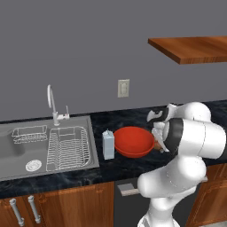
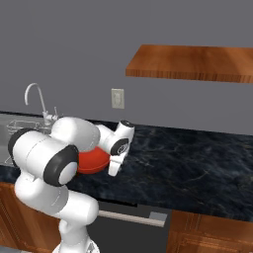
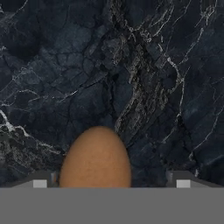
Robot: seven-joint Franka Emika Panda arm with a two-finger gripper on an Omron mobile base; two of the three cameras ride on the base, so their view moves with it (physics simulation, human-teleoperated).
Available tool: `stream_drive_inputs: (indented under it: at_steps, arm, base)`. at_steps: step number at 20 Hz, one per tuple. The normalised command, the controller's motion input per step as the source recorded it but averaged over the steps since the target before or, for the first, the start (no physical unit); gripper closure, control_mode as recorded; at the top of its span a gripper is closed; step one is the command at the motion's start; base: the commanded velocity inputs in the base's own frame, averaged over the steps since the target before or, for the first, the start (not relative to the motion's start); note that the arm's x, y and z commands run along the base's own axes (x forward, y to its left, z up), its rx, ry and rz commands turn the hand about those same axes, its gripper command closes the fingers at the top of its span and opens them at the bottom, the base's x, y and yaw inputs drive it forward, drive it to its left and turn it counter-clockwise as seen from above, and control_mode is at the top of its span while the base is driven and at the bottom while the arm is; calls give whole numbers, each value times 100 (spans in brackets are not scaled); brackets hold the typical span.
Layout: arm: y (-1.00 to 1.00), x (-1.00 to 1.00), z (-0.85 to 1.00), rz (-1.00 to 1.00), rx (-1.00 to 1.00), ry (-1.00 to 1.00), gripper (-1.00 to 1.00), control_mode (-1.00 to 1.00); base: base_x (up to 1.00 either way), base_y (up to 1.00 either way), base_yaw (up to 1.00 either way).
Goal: Gather the eggs and milk located in the vicinity of the sink area and place them right next to the bowl.
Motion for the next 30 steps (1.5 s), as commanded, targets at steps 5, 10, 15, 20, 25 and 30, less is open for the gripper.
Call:
stream_drive_inputs:
  at_steps: [5, 10, 15, 20, 25, 30]
  arm:
    - [5, 0, 27, -3, 0, -29, -100, -100]
    - [0, -13, 45, -4, 0, -26, -100, -100]
    - [0, -23, 55, -5, 0, -18, -100, -100]
    - [3, -25, 56, -3, -7, -15, -100, -100]
    - [16, -37, 56, 0, -25, -18, -100, -100]
    - [16, -58, 51, 1, -34, -19, -100, -100]
  base:
    - [0, 0, 0]
    - [0, 0, 0]
    - [0, 0, 0]
    - [0, 0, 0]
    - [0, 0, 0]
    - [0, 0, 0]
